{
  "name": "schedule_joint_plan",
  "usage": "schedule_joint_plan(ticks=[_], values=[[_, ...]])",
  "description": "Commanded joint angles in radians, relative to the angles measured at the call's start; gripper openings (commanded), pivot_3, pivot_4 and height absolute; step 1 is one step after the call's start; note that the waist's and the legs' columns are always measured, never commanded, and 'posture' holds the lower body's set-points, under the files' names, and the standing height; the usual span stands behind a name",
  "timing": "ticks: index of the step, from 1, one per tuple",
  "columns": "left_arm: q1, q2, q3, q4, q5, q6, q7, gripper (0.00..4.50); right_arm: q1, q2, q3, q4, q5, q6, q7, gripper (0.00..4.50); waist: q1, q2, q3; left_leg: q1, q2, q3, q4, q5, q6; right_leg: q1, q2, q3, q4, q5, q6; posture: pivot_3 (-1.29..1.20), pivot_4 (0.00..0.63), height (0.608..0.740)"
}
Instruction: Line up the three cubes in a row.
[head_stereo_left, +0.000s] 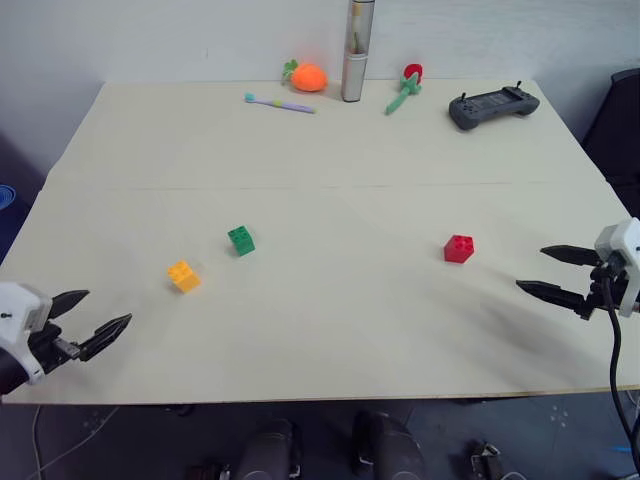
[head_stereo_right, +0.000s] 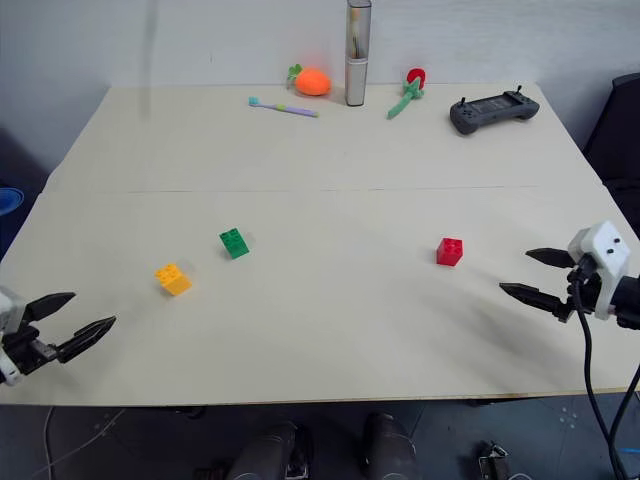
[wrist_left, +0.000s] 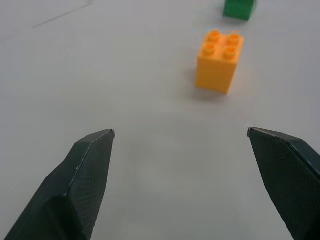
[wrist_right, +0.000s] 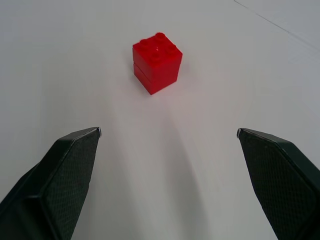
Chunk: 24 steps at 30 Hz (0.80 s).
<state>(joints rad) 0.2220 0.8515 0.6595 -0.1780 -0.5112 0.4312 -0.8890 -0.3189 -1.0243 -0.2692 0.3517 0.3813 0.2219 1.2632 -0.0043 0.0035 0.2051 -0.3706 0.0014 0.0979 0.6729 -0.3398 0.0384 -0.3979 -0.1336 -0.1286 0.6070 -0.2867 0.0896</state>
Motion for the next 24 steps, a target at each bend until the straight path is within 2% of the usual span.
schedule_joint_plan(ticks=[1,4,7,10,14,18,21,24], values=[[-0.08,0.104,-0.042,-0.104,-0.131,0.106,-0.106,4.49,-0.126,-0.024,0.078,0.009,-0.041,-0.024,0.059,4.5,-0.001,0.0,0.0,0.0,0.0,0.0,0.001,0.0,0.0,0.0,0.0,0.0,0.001,0.0,0.0,0.0,0.15,0.74],[-0.177,0.201,-0.161,-0.154,-0.175,0.136,-0.223,4.49,-0.29,0.023,0.198,0.133,-0.13,-0.092,0.1,4.5,-0.006,0.001,0.0,0.0,0.0,0.0,0.0,0.0,-0.001,0.0,0.0,0.0,0.0,0.0,0.0,0.0,0.15,0.74],[-0.304,0.237,-0.27,-0.182,-0.198,0.154,-0.263,4.49,-0.416,0.074,0.276,0.274,-0.202,-0.153,0.12,4.5,-0.012,0.001,0.0,-0.001,0.0,0.0,-0.001,0.003,0.003,0.0,0.002,0.0,0.002,0.0,0.0,0.0,0.15,0.74],[-0.475,0.231,-0.396,-0.215,-0.227,0.18,-0.296,4.49,-0.546,0.139,0.336,0.462,-0.279,-0.231,0.112,4.5,-0.017,0.001,0.001,-0.003,-0.001,0.0,0.0,0.005,0.004,-0.001,0.003,-0.002,0.002,0.0,0.0,0.0,0.15,0.74],[-0.577,0.2,-0.481,-0.214,-0.216,0.185,-0.303,4.49,-0.609,0.182,0.362,0.575,-0.312,-0.289,0.147,4.5,-0.022,0.001,0.001,-0.004,-0.002,0.0,0.001,0.006,0.005,0.0,0.003,-0.002,0.003,0.0,0.0,0.0,0.15,0.74],[-0.639,0.172,-0.527,-0.207,-0.203,0.18,-0.308,4.49,-0.642,0.212,0.388,0.664,-0.376,-0.332,0.106,4.5,-0.023,0.001,0.001,-0.005,-0.001,-0.001,0.005,0.006,0.005,0.0,0.004,-0.003,0.005,0.0,0.0,0.0,0.15,0.74],[-0.677,0.152,-0.547,-0.202,-0.201,0.18,-0.306,4.5,-0.662,0.235,0.382,0.723,-0.399,-0.36,0.063,3.89,-0.023,0.001,0.001,-0.004,-0.001,-0.001,0.008,0.006,0.005,0.001,0.004,-0.002,0.007,0.0,0.001,0.0,0.15,0.74],[-0.692,0.139,-0.557,-0.194,-0.192,0.178,-0.307,4.5,-0.675,0.257,0.363,0.753,-0.397,-0.39,0.052,2.82,-0.023,0.001,0.001,-0.004,-0.001,-0.001,0.008,0.006,0.005,0.001,0.004,-0.002,0.007,0.0,0.001,0.0,0.15,0.74]])
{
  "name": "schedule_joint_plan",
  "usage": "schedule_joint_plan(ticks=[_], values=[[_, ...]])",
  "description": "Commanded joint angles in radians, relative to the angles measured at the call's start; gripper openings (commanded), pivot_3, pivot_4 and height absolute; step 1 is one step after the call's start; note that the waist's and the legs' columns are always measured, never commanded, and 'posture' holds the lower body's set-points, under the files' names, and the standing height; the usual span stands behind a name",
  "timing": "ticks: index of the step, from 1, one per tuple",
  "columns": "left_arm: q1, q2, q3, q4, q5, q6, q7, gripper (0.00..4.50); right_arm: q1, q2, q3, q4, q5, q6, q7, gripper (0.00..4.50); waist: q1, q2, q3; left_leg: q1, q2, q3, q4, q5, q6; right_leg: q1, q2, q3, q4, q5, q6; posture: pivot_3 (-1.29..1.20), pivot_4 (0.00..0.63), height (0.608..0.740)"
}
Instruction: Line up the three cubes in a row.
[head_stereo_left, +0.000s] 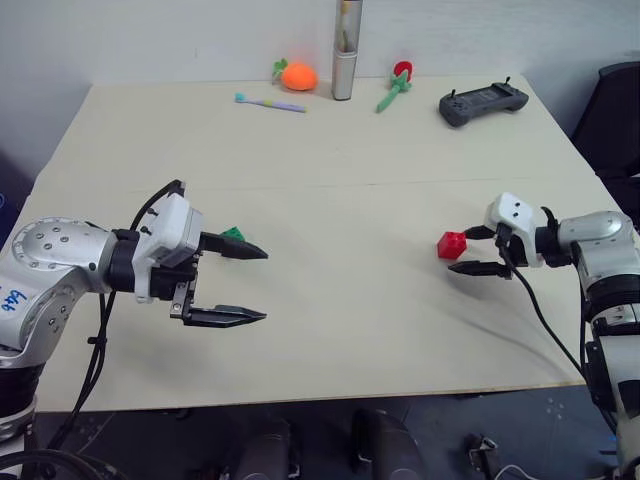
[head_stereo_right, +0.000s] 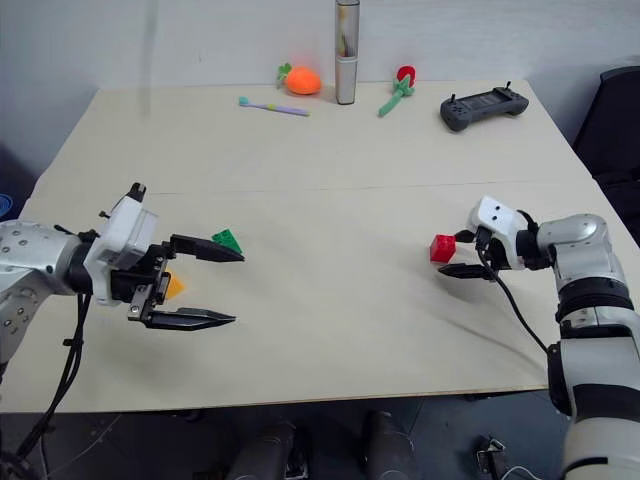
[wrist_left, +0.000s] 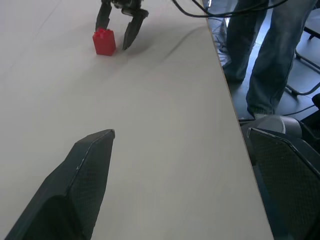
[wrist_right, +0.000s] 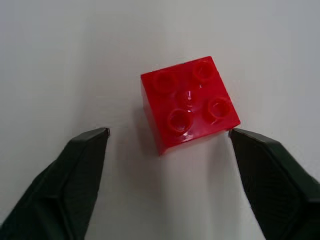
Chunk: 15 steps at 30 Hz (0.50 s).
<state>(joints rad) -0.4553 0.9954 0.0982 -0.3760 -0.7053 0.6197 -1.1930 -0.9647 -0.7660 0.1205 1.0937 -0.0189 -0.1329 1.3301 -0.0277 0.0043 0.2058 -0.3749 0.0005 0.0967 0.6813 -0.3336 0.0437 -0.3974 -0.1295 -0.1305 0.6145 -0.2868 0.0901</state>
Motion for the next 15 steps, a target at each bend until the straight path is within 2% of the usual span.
schedule_joint_plan(ticks=[1,3,5,10,15], values=[[-0.016,-0.009,0.0,0.005,0.006,-0.013,-0.006,4.5,-0.029,0.003,-0.027,0.017,0.0,-0.049,-0.018,2.53,0.0,0.0,0.0,0.0,0.0,0.0,0.0,0.0,0.0,0.0,0.0,0.0,0.0,0.0,0.0,0.0,0.15,0.74],[-0.017,-0.014,-0.004,0.007,0.011,-0.018,-0.01,4.5,-0.025,0.008,-0.026,0.022,-0.003,-0.064,-0.017,1.73,0.0,0.0,0.0,0.0,0.0,-0.001,0.0,0.0,0.0,0.0,0.0,0.0,0.0,0.0,0.0,0.0,0.15,0.74],[-0.021,-0.018,-0.01,0.008,0.015,-0.023,-0.015,4.5,-0.013,0.008,-0.03,0.019,0.002,-0.075,-0.003,1.42,0.001,0.0,0.0,0.0,0.0,-0.001,0.0,0.0,0.0,0.0,0.0,0.0,0.0,0.0,0.0,0.0,0.15,0.74],[-0.035,-0.022,-0.024,0.02,0.024,-0.035,-0.029,4.5,0.022,-0.007,-0.056,-0.04,0.046,-0.093,0.084,1.42,0.002,0.0,0.0,0.0,0.0,-0.002,0.001,0.0,0.0,0.001,0.0,-0.001,-0.001,0.0,0.0,0.0,0.15,0.74],[-0.02,-0.026,-0.042,0.009,0.041,-0.055,-0.048,4.5,0.202,-0.04,-0.089,-0.408,0.183,0.016,0.244,1.42,0.005,0.0,0.0,0.0,0.0,-0.002,0.001,0.0,0.0,0.001,0.0,-0.001,-0.001,0.0,0.0,0.0,0.15,0.74]])
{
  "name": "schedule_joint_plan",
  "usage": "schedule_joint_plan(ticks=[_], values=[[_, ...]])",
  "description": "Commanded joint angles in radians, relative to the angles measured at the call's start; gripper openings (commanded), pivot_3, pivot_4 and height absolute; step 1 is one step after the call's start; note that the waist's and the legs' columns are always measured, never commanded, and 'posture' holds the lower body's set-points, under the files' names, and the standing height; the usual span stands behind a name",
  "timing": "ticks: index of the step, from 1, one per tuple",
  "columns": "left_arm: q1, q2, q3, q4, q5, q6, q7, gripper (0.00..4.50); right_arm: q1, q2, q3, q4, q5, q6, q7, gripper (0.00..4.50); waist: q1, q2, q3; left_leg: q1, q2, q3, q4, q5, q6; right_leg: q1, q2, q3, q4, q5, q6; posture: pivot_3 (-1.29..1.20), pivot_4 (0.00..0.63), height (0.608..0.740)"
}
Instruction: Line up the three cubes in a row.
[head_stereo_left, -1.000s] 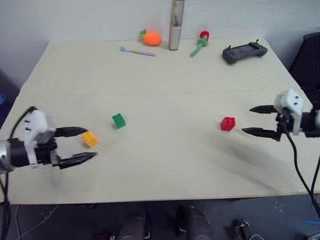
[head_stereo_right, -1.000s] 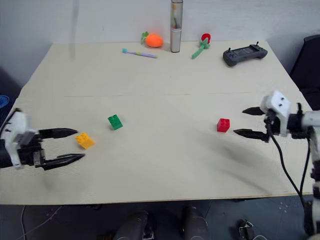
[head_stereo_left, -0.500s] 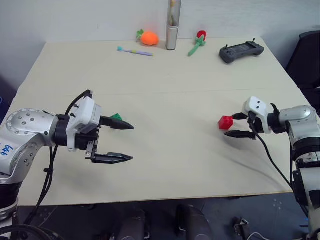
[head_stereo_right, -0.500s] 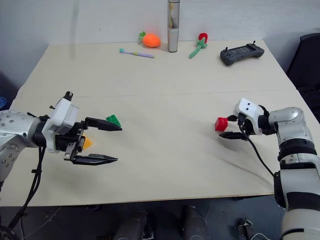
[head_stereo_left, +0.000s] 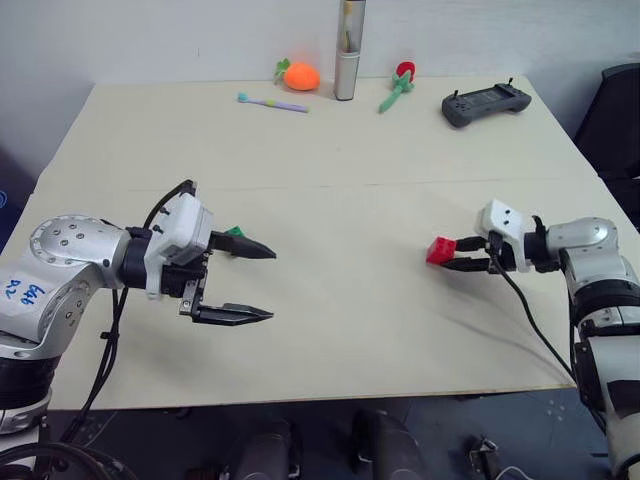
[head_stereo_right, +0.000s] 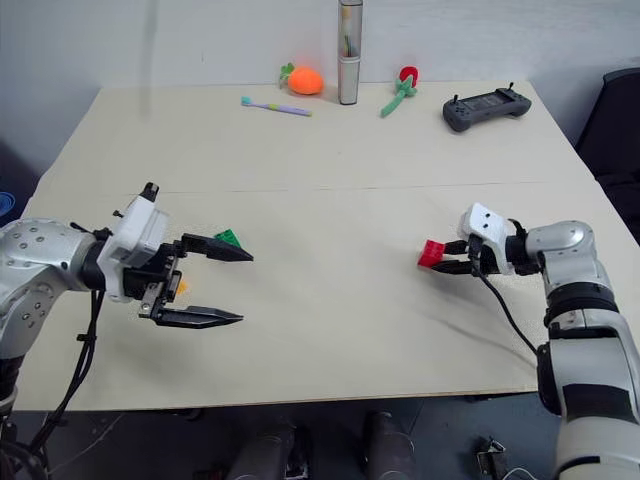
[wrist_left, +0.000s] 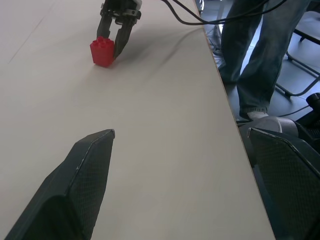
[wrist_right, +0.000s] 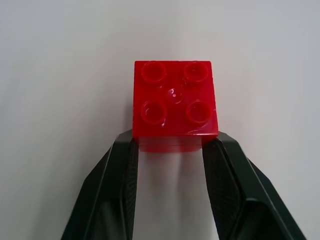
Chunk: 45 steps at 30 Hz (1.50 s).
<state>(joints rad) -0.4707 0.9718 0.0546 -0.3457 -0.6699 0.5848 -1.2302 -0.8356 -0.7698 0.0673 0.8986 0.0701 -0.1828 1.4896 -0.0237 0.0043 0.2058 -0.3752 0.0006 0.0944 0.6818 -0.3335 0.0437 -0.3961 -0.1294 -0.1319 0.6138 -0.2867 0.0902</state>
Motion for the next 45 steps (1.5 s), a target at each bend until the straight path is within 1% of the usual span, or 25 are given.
schedule_joint_plan(ticks=[1,2,3,5,6,8,11,17,22,24,29,31,36,37,39,41,43,45], values=[[-0.002,-0.003,0.001,-0.025,0.005,-0.019,-0.012,4.5,0.129,-0.05,-0.036,-0.323,0.128,0.102,0.106,1.42,0.002,0.0,0.0,0.0,0.0,0.0,0.0,0.0,0.0,0.0,0.0,0.0,0.0,0.0,0.0,0.0,0.15,0.74],[0.002,-0.003,-0.001,-0.03,0.004,-0.019,-0.017,4.5,0.187,-0.065,-0.033,-0.435,0.161,0.135,0.118,1.42,0.005,0.0,0.0,0.0,0.0,0.0,0.0,0.0,0.0,0.0,0.0,0.0,0.001,0.0,0.0,0.0,0.15,0.74],[0.009,-0.004,-0.005,-0.038,0.004,-0.02,-0.023,4.5,0.251,-0.077,-0.033,-0.56,0.186,0.172,0.106,1.42,0.009,0.0,0.0,0.0,0.0,0.0,0.0,0.0,0.0,0.0,0.0,0.0,0.001,0.0,0.0,0.0,0.15,0.74],[0.025,-0.001,-0.014,-0.051,0.007,-0.026,-0.037,4.5,0.344,-0.099,-0.026,-0.748,0.221,0.249,0.075,1.42,0.019,0.0,0.0,0.0,0.0,0.0,0.001,0.0,0.0,0.0,0.0,0.0,0.001,0.0,0.0,0.0,0.15,0.74],[0.033,0.001,-0.023,-0.057,0.013,-0.035,-0.049,4.5,0.388,-0.106,-0.019,-0.831,0.233,0.277,0.059,1.42,0.02,0.0,0.0,0.001,0.0,0.0,0.001,0.0,0.0,0.0,0.0,0.001,0.001,0.0,0.0,0.0,0.15,0.74],[0.038,-0.001,-0.039,-0.06,0.024,-0.047,-0.062,4.5,0.447,-0.112,-0.005,-0.934,0.232,0.312,0.022,1.42,0.023,0.0,0.0,0.001,0.0,0.0,0.001,0.0,0.0,0.0,-0.001,0.001,0.002,0.0,0.0,0.0,0.15,0.74],[0.025,-0.014,-0.066,-0.049,0.046,-0.07,-0.072,4.5,0.497,-0.111,0.019,-0.996,0.191,0.317,-0.025,1.42,0.025,0.0,0.0,0.002,-0.001,0.0,0.001,0.0,-0.001,0.001,-0.001,0.001,0.002,0.0,0.0,0.0,0.15,0.74],[-0.013,-0.046,-0.092,-0.039,0.057,-0.072,-0.072,4.5,0.541,-0.108,0.074,-0.984,0.098,0.256,-0.079,1.42,0.033,0.0,0.0,0.002,-0.001,0.0,0.001,0.0,0.0,0.001,-0.001,0.001,0.002,0.0,0.0,0.0,0.15,0.74],[-0.017,-0.053,-0.093,-0.023,0.068,-0.08,-0.078,4.5,0.534,-0.093,0.099,-0.977,0.087,0.301,-0.112,1.42,0.032,0.0,0.0,0.002,-0.001,0.0,0.001,0.0,0.0,0.001,-0.001,0.001,0.002,0.0,0.0,0.0,0.15,0.74],[-0.015,-0.054,-0.087,-0.019,0.067,-0.078,-0.076,4.5,0.528,-0.091,0.101,-0.974,0.091,0.308,-0.114,2.15,0.031,-0.001,0.0,0.003,-0.001,0.0,0.001,0.0,0.0,0.002,0.0,0.001,0.002,0.0,0.0,0.0,0.15,0.74],[0.011,-0.052,-0.055,-0.025,0.055,-0.059,-0.041,4.5,0.526,-0.112,0.07,-1.005,0.135,0.333,-0.104,3.74,0.03,-0.001,0.0,0.003,-0.001,0.0,0.001,0.0,0.0,0.002,-0.001,0.001,0.002,0.0,0.0,0.0,0.15,0.74],[0.046,-0.047,-0.017,-0.025,0.053,-0.051,-0.006,4.5,0.523,-0.124,0.041,-1.025,0.162,0.345,-0.103,4.44,0.029,-0.001,0.0,0.003,-0.001,0.0,0.001,0.0,0.0,0.002,-0.001,0.001,0.002,0.0,0.0,0.0,0.15,0.74],[0.325,-0.02,0.267,-0.06,0.049,-0.005,0.101,4.5,0.512,-0.171,-0.123,-1.131,0.366,0.505,-0.104,4.48,0.019,-0.001,0.0,0.003,0.001,0.0,0.0,0.0,0.0,0.001,-0.001,0.001,0.001,0.0,0.0,0.0,0.15,0.74],[0.361,-0.02,0.3,-0.069,0.048,-0.001,0.115,4.5,0.515,-0.175,-0.142,-1.145,0.392,0.527,-0.108,4.48,0.021,-0.001,0.0,0.003,0.001,-0.001,0.0,0.0,0.0,0.002,0.0,0.0,0.0,0.0,0.0,0.0,0.15,0.74],[0.458,-0.036,0.402,-0.07,0.065,0.002,0.155,4.5,0.505,-0.176,-0.194,-1.174,0.47,0.609,-0.139,4.48,0.023,-0.001,0.0,0.003,0.002,-0.002,0.0,0.0,-0.001,0.002,0.0,0.0,-0.002,0.0,0.0,0.0,0.15,0.74],[0.578,-0.074,0.544,-0.035,0.108,-0.011,0.21,4.5,0.48,-0.169,-0.248,-1.198,0.549,0.696,-0.19,4.48,0.023,-0.001,0.0,0.003,0.002,-0.002,0.0,-0.001,0.0,0.003,-0.002,0.0,-0.004,0.0,0.0,0.0,0.15,0.74],[0.647,-0.091,0.607,-0.028,0.132,-0.03,0.235,4.5,0.472,-0.172,-0.271,-1.21,0.584,0.735,-0.217,4.48,0.023,-0.002,0.0,0.003,0.001,-0.001,0.0,-0.003,0.0,0.002,-0.003,0.001,-0.005,0.0,0.0,0.0,0.15,0.74],[0.714,-0.092,0.661,0.004,0.158,-0.064,0.222,4.5,0.476,-0.173,-0.289,-1.222,0.607,0.758,-0.237,4.48,0.028,-0.002,0.0,0.003,0.002,-0.002,-0.001,-0.004,-0.001,0.002,-0.002,0.0,-0.006,0.0,0.0,0.0,0.15,0.74]])
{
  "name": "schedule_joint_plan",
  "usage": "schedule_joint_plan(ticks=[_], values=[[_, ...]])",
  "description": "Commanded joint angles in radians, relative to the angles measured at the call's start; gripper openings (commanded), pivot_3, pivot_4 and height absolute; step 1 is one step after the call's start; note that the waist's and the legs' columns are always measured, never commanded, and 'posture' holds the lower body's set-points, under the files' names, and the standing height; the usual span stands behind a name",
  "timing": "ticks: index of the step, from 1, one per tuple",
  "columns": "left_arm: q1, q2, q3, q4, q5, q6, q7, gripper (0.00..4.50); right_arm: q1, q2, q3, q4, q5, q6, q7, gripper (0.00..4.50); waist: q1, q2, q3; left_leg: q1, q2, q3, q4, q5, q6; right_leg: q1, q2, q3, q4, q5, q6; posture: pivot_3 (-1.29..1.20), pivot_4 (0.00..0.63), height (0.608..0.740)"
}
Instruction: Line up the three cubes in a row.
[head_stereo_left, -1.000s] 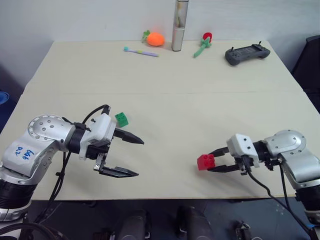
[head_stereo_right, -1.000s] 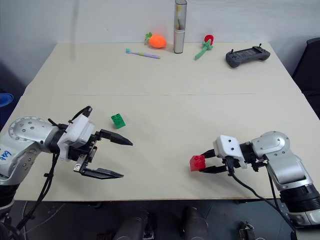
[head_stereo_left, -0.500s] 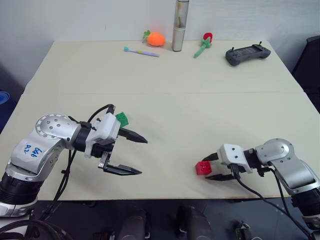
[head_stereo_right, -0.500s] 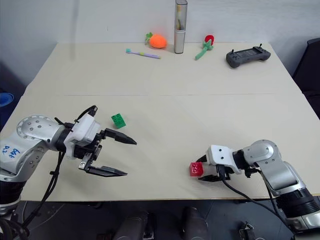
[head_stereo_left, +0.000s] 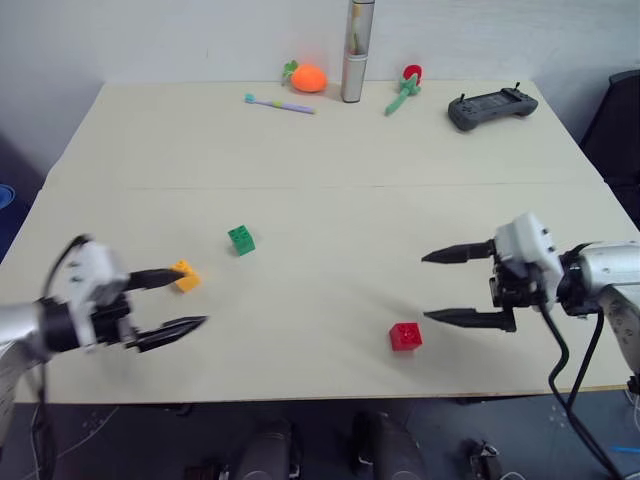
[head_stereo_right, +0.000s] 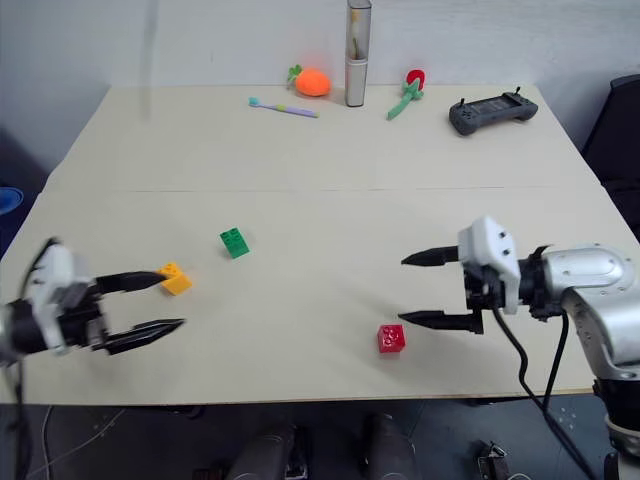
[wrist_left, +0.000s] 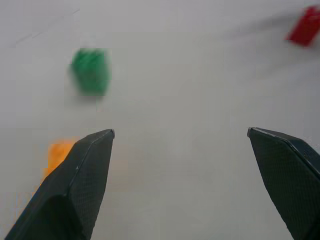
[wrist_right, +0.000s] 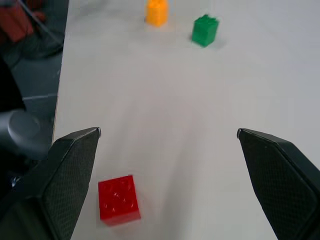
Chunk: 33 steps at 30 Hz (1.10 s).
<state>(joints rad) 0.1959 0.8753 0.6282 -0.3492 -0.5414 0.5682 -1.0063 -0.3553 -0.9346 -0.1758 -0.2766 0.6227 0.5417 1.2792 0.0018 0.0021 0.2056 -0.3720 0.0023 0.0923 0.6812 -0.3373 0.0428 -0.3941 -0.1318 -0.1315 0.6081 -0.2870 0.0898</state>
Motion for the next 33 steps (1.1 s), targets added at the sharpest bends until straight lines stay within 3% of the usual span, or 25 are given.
schedule_joint_plan(ticks=[1,3,7,13,19,27,30,33], values=[[0.068,0.007,0.112,0.043,0.047,-0.069,-0.005,4.5,-0.004,-0.008,-0.054,-0.052,0.061,0.04,-0.036,4.48,0.005,0.0,0.0,0.0,0.0,0.0,0.0,-0.001,-0.001,0.0,0.0,0.0,0.0,0.0,0.0,0.0,0.15,0.74],[0.055,0.033,0.112,0.117,0.07,-0.111,-0.011,4.5,-0.012,-0.003,-0.063,-0.053,0.071,0.05,-0.061,4.48,0.01,0.0,0.0,0.0,0.0,0.0,0.0,-0.004,-0.004,0.0,-0.001,0.0,0.0,0.0,0.0,0.0,0.15,0.74],[-0.087,0.089,0.0,0.17,0.065,-0.131,-0.026,4.5,-0.04,0.003,-0.056,-0.046,0.084,0.062,-0.086,4.48,0.024,0.0,0.0,0.0,0.0,0.0,0.0,-0.004,-0.005,-0.002,-0.002,0.001,0.001,0.0,-0.001,0.0,0.15,0.74],[-0.511,0.112,-0.367,0.337,0.154,-0.116,-0.058,4.5,-0.062,0.01,-0.034,-0.052,0.083,0.057,-0.105,4.48,0.021,0.0,0.0,-0.002,-0.002,0.001,0.0,-0.004,-0.004,-0.003,-0.002,0.0,0.002,0.0,0.0,0.0,0.15,0.74],[-0.877,0.021,-0.678,0.51,0.308,-0.021,-0.046,4.5,-0.035,0.039,-0.037,-0.121,0.092,0.061,-0.164,4.48,0.018,-0.001,0.0,-0.003,-0.002,0.006,0.0,0.001,0.003,-0.004,0.003,-0.001,0.005,0.001,0.001,0.0,0.15,0.74],[-1.103,-0.13,-0.856,0.821,0.49,-0.06,0.007,4.5,0.003,0.056,-0.05,-0.177,0.094,0.057,-0.225,4.48,0.021,-0.002,0.0,-0.003,-0.003,0.009,0.001,0.002,0.006,-0.004,0.008,-0.001,0.005,0.003,0.005,0.0,0.15,0.74],[-1.127,-0.16,-0.863,0.894,0.517,-0.113,0.008,3.88,0.01,0.053,-0.058,-0.182,0.097,0.055,-0.234,4.5,0.021,-0.003,0.0,-0.003,-0.003,0.008,0.001,0.002,0.006,-0.004,0.003,0.0,0.005,0.003,0.005,0.0,0.15,0.74],[-1.141,-0.183,-0.867,0.934,0.534,-0.134,-0.002,2.95,0.011,0.05,-0.059,-0.182,0.096,0.053,-0.24,4.5,0.022,-0.003,0.0,-0.004,-0.003,0.007,0.002,0.003,0.006,-0.004,0.002,-0.001,0.005,0.003,0.005,0.0,0.15,0.74]])
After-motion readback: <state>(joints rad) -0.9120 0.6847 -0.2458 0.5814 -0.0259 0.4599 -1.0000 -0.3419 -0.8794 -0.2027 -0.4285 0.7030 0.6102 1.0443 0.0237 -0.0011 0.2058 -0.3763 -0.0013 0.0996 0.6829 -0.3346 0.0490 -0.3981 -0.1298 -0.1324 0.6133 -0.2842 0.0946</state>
